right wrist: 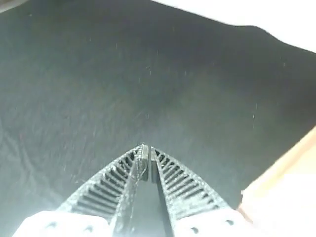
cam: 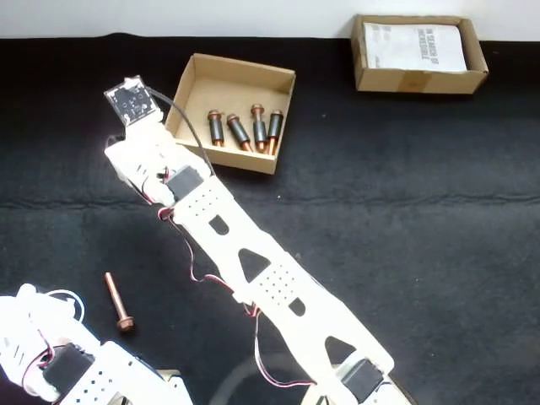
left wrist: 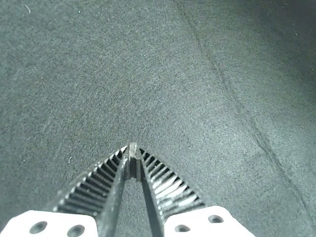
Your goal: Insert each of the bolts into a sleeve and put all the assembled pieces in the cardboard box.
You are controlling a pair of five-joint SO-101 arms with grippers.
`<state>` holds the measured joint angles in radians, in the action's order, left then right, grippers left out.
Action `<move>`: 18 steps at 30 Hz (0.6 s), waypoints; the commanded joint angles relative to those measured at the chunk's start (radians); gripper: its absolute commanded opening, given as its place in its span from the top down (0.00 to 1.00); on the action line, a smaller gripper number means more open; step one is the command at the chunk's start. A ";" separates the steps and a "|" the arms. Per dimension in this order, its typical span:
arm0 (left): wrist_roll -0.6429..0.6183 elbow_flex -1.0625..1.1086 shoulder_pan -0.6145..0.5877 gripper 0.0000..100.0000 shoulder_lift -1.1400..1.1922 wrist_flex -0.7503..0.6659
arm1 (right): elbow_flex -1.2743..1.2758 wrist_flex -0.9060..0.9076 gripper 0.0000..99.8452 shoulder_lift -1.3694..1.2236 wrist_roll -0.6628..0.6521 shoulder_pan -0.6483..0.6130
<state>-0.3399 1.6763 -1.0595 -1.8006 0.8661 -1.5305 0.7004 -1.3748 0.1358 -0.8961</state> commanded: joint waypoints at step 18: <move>0.005 0.019 0.002 0.99 -0.012 0.000 | 0.400 -0.449 0.78 0.005 -0.138 0.028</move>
<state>-0.3399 1.6763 -1.0595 -1.8006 0.8661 -1.1423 0.2555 -1.3763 0.0069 -0.8669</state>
